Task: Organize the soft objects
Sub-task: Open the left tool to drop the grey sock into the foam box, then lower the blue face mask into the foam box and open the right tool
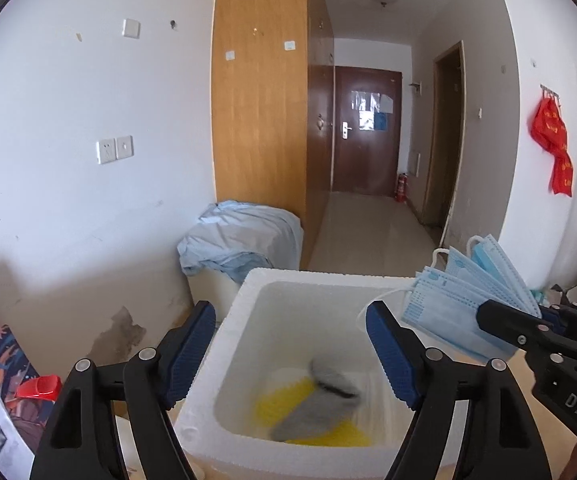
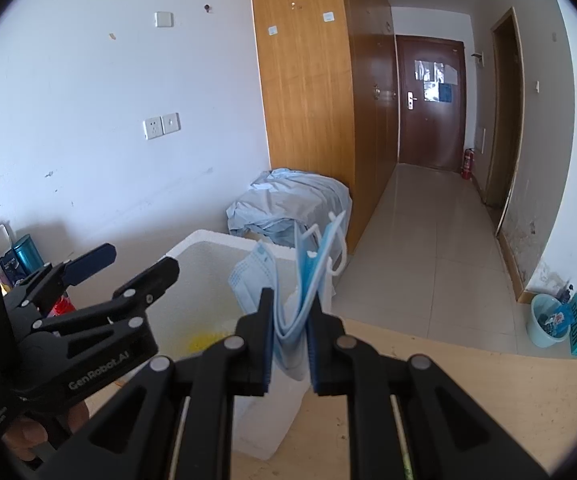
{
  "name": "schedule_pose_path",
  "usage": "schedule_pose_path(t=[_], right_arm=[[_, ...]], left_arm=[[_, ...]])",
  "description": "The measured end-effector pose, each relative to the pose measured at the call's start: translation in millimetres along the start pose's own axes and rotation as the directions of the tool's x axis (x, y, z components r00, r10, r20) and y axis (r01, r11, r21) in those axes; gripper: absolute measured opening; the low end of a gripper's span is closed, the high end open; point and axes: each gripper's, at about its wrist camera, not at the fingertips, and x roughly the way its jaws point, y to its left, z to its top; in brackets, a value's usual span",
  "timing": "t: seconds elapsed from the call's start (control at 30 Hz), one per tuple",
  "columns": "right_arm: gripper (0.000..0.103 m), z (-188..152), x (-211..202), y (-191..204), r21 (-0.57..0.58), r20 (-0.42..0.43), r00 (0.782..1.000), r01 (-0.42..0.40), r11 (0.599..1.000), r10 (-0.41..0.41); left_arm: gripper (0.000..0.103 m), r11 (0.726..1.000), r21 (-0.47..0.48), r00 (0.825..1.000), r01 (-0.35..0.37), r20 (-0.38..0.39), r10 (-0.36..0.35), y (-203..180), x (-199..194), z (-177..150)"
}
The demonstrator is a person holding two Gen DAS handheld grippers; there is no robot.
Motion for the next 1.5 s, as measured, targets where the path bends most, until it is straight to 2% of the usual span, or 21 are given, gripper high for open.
schedule_pose_path(t=[0.4, 0.87, 1.3, 1.33, 1.37, 1.47, 1.5], right_arm=[[0.017, 2.7, 5.4, 6.5, -0.024, -0.012, 1.000, -0.010, 1.000, 0.010], [0.018, 0.4, 37.9, 18.8, -0.036, -0.061, 0.996, -0.074, 0.997, 0.072], [0.018, -2.2, 47.6, 23.0, -0.040, -0.087, 0.991, -0.110, 0.993, 0.106], [0.024, -1.9, 46.3, 22.4, -0.038, -0.084, 0.991, -0.106, 0.994, 0.102], [0.037, -0.8, 46.7, 22.3, -0.039, -0.084, 0.992, -0.102, 0.994, 0.099], [0.063, -0.8, 43.7, 21.9, -0.041, -0.072, 0.994, -0.086, 0.995, 0.083], [0.066, -0.4, 41.0, 21.4, -0.042, -0.058, 0.996, -0.075, 0.996, 0.072]], left_arm=[[0.079, 1.000, -0.006, 1.000, -0.021, -0.001, 0.021, 6.1, -10.9, -1.4], [0.079, 0.986, -0.082, 0.989, -0.146, 0.000, 0.147, 37.1, -11.2, 5.7], [0.079, 0.985, -0.072, 0.988, -0.155, -0.018, 0.154, 35.7, -6.1, 4.0], [0.079, 0.986, -0.073, 0.988, -0.152, -0.019, 0.151, 35.2, -5.9, 4.3], [0.079, 0.986, -0.073, 0.989, -0.151, -0.020, 0.150, 35.3, -5.5, 4.5], [0.079, 0.985, -0.074, 0.988, -0.153, -0.020, 0.152, 35.6, -5.2, 4.7], [0.079, 0.986, -0.073, 0.988, -0.152, -0.020, 0.151, 35.4, -5.4, 4.8]])
